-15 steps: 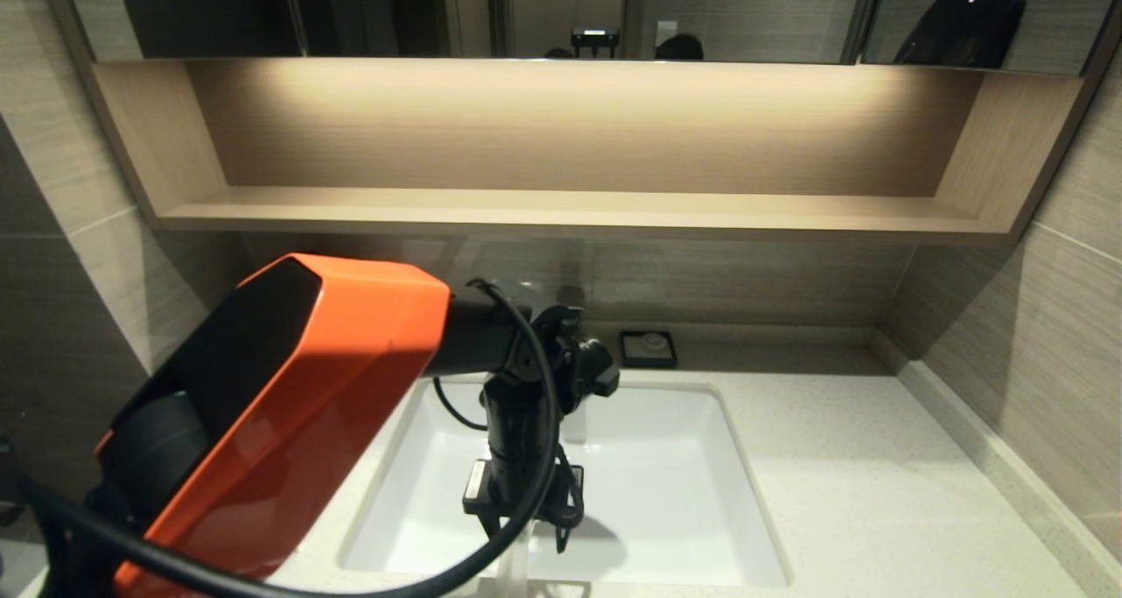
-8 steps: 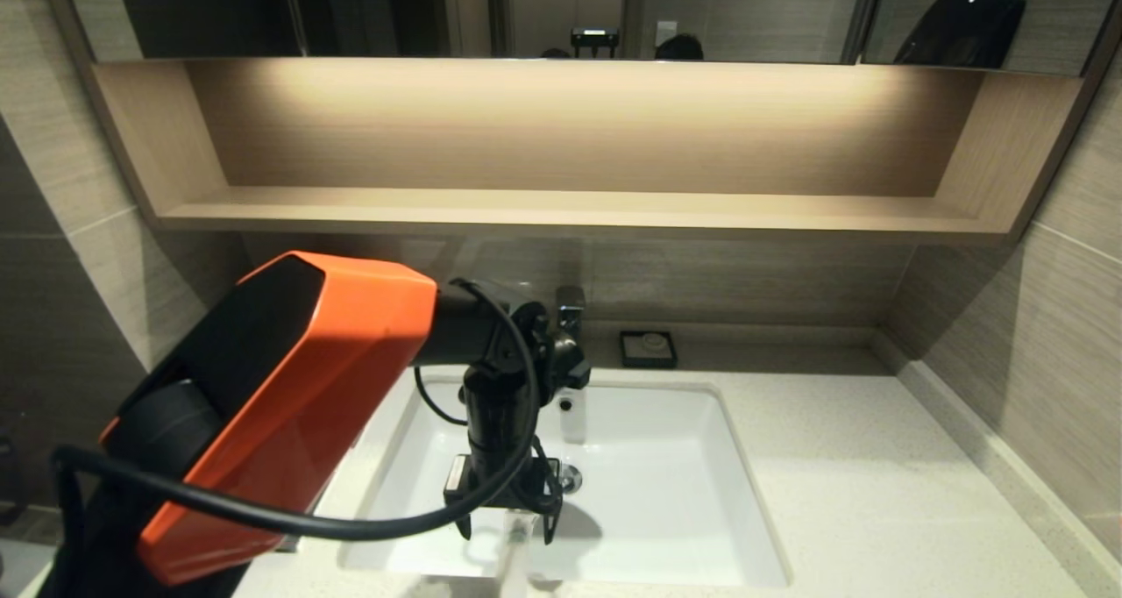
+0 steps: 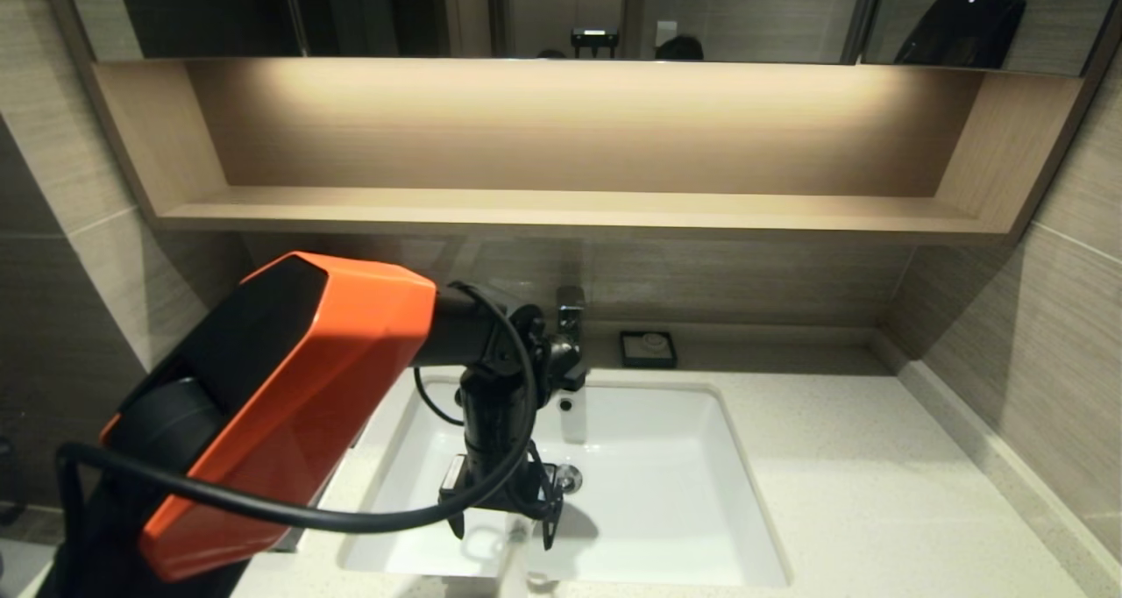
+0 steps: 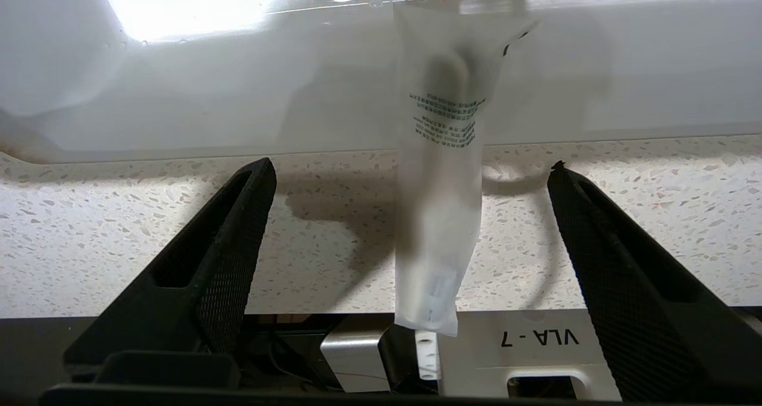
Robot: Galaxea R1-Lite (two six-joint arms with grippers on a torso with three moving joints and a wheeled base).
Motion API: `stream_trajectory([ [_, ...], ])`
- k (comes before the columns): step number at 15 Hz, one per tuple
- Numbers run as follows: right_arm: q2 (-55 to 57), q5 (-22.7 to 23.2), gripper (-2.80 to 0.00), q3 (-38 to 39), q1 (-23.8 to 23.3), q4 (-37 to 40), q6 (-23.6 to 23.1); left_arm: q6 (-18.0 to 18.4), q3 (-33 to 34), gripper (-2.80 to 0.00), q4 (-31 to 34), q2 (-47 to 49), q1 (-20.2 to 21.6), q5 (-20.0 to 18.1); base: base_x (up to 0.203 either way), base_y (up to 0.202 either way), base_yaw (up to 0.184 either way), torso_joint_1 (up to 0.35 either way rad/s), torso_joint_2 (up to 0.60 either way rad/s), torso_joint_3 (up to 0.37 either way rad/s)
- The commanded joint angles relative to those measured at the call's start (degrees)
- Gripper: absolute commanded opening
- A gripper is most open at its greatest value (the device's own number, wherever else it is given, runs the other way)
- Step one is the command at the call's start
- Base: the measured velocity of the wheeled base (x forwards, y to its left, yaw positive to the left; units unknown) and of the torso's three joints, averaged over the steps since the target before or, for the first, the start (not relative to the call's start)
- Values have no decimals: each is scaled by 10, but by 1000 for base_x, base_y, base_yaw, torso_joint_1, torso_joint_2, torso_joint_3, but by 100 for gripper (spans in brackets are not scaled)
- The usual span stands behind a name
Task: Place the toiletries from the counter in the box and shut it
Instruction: Pick up the bathroom toiletry
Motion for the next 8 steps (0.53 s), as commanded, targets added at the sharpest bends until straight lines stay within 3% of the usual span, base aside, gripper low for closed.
stream_trajectory([
  [1, -1, 0, -280, 0, 0, 0, 0, 0, 4, 0, 3, -1, -1, 0, 0, 0, 0, 0, 0, 0],
  [8, -1, 0, -280, 0, 1, 0, 0, 18, 5, 0, -2, 3, -8, 3, 0, 0, 0, 0, 0, 0],
])
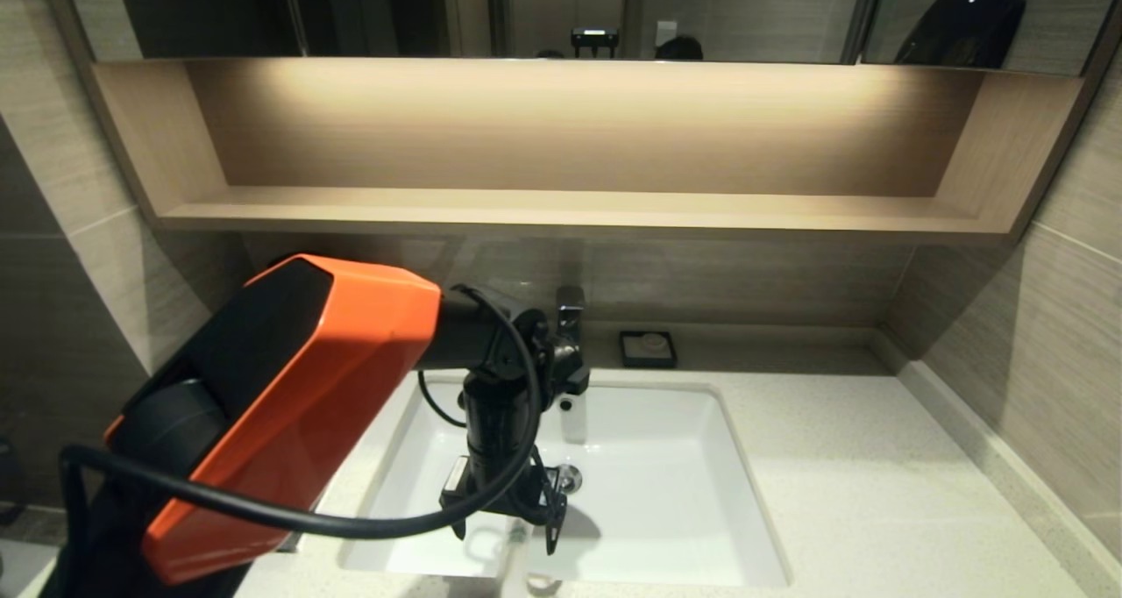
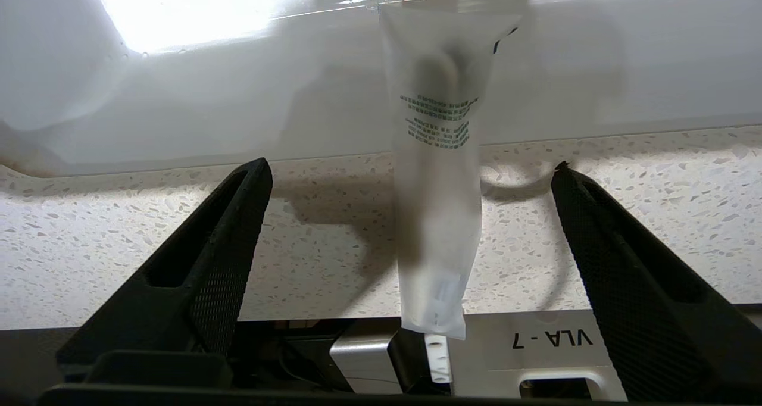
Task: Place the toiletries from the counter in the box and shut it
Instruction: Pick up the bathroom toiletry
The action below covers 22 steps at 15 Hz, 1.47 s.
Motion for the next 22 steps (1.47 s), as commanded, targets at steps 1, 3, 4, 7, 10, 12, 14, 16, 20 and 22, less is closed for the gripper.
stream_trajectory([
  [1, 0, 1, -280, 0, 0, 0, 0, 1, 0, 0, 4, 6, -1, 2, 0, 0, 0, 0, 0, 0],
  [3, -1, 0, -280, 0, 0, 0, 0, 5, -3, 0, 3, 12, -1, 3, 0, 0, 0, 0, 0, 0],
  [4, 0, 0, -280, 0, 0, 0, 0, 7, -3, 0, 3, 12, -1, 3, 0, 0, 0, 0, 0, 0],
  [7, 0, 0, -280, 0, 0, 0, 0, 7, -3, 0, -8, 14, -1, 3, 0, 0, 0, 0, 0, 0],
  [10, -1, 0, -280, 0, 0, 0, 0, 6, -3, 0, -19, 17, -1, 4, 0, 0, 0, 0, 0, 0],
  [12, 0, 0, -280, 0, 0, 0, 0, 6, -3, 0, -19, 21, -1, 9, 0, 0, 0, 0, 0, 0],
  [14, 0, 0, -280, 0, 0, 0, 0, 5, -5, 0, -20, 24, -1, 17, 0, 0, 0, 0, 0, 0],
  [16, 0, 0, -280, 0, 0, 0, 0, 5, -6, 0, -21, 28, -1, 17, 0, 0, 0, 0, 0, 0],
  [20, 0, 0, -280, 0, 0, 0, 0, 2, -6, 0, -25, 33, -1, 23, 0, 0, 0, 0, 0, 0],
  [22, 0, 0, -280, 0, 0, 0, 0, -2, -8, 0, -27, 34, -1, 31, 0, 0, 0, 0, 0, 0],
])
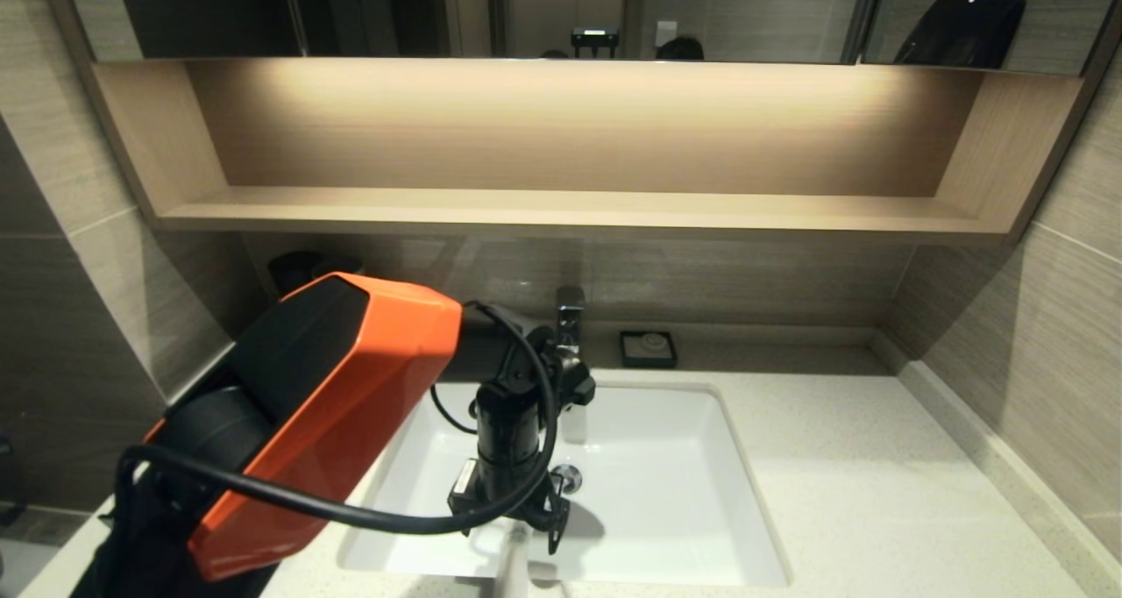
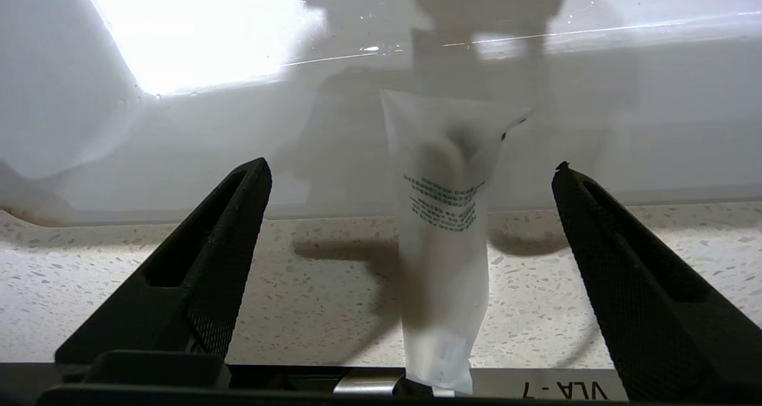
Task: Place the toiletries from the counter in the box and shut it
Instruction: Pick up the bathroom toiletry
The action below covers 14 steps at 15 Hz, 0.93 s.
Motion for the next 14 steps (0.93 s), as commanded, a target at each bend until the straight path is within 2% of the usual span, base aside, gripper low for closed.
stream_trajectory([
  [1, 0, 0, -280, 0, 0, 0, 0, -7, -2, 0, 3, 3, 0, 1, 0, 0, 0, 0, 0, 0],
  [6, 0, 0, -280, 0, 0, 0, -1, -10, -2, 0, 2, 7, 0, 3, 0, 0, 0, 0, 0, 0],
  [11, 0, 0, -280, 0, 0, 0, -1, -41, -19, 0, 7, 19, 0, 25, 0, 0, 0, 0, 0, 0],
  [14, -1, 0, -280, 0, 0, 0, -1, -44, -21, 0, 9, 20, 1, 25, 0, 0, 0, 0, 0, 0],
])
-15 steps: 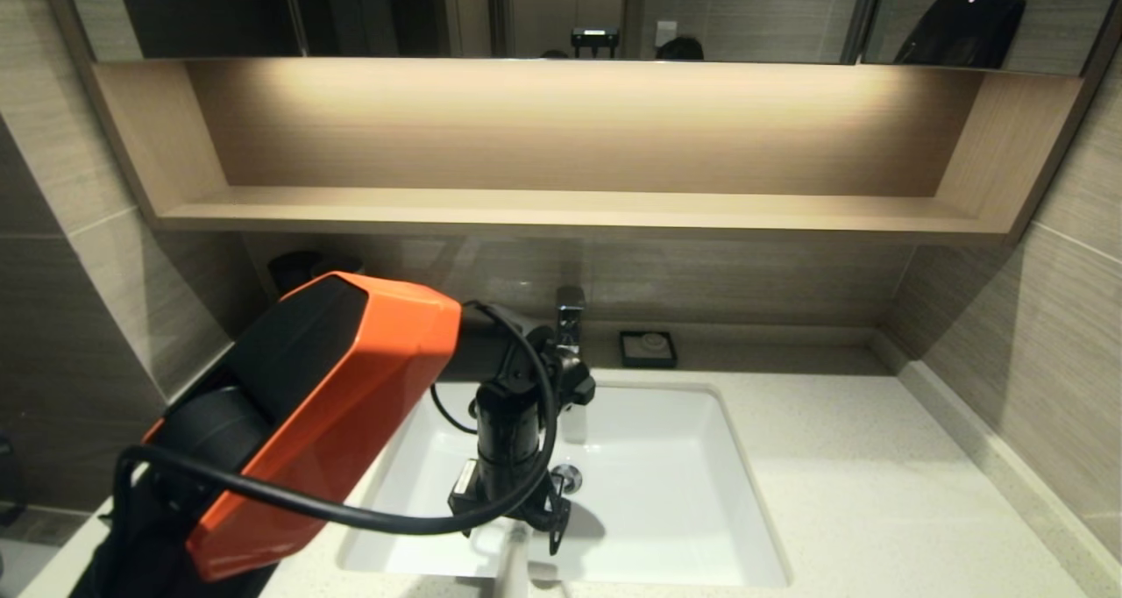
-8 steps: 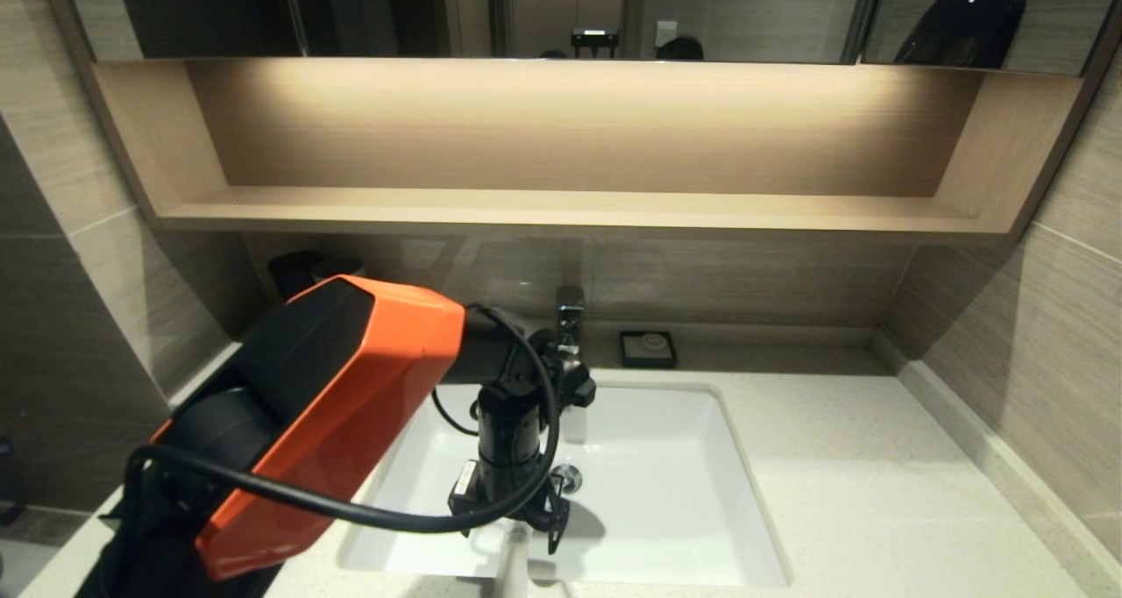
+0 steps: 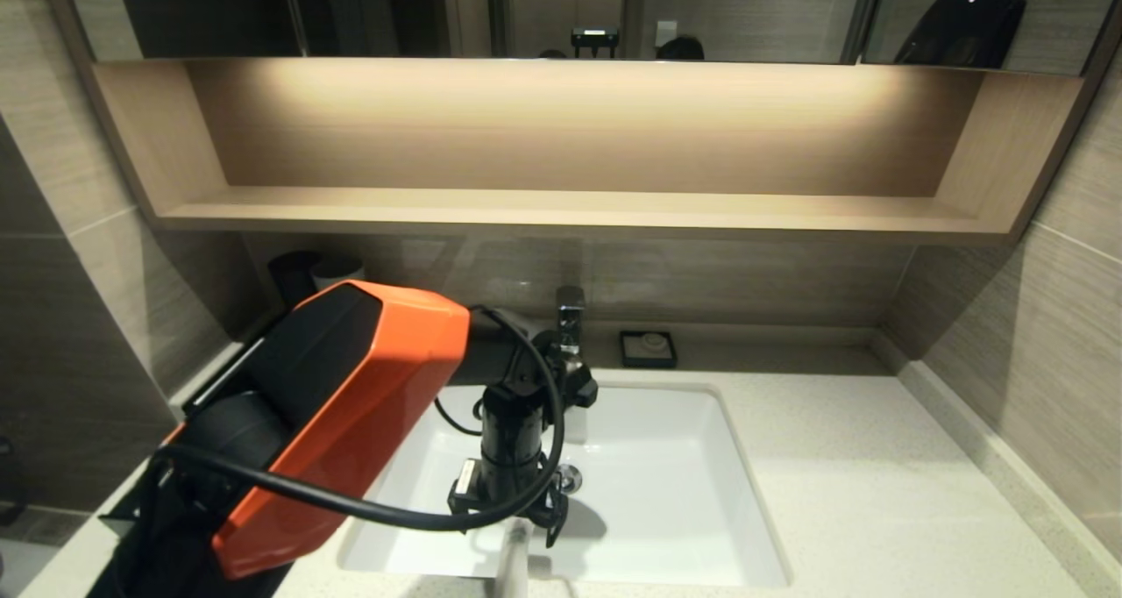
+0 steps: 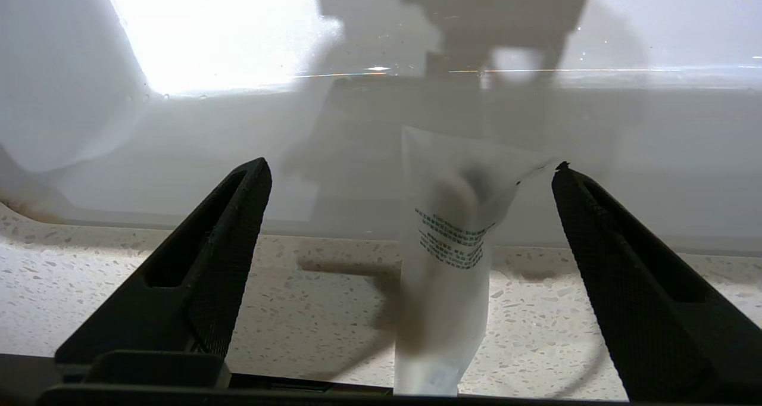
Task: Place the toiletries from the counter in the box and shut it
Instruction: Pick up the bathroom toiletry
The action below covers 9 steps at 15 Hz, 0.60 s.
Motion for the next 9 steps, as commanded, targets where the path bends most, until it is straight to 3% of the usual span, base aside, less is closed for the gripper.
stream_trajectory([
  [1, 0, 0, -280, 0, 0, 0, 0, -2, -2, 0, 3, 2, 0, -1, 0, 0, 0, 0, 0, 0],
  [6, -1, 0, -280, 0, 0, 0, 0, -9, -2, 0, 4, 2, 1, -1, 0, 0, 0, 0, 0, 0],
  [7, 0, 0, -280, 0, 0, 0, 1, -10, -2, -280, 4, 2, 1, -1, 0, 0, 0, 0, 0, 0],
  [9, 0, 0, -280, 0, 0, 0, 0, -10, -2, -280, 5, 2, 0, -1, 0, 0, 0, 0, 0, 0],
])
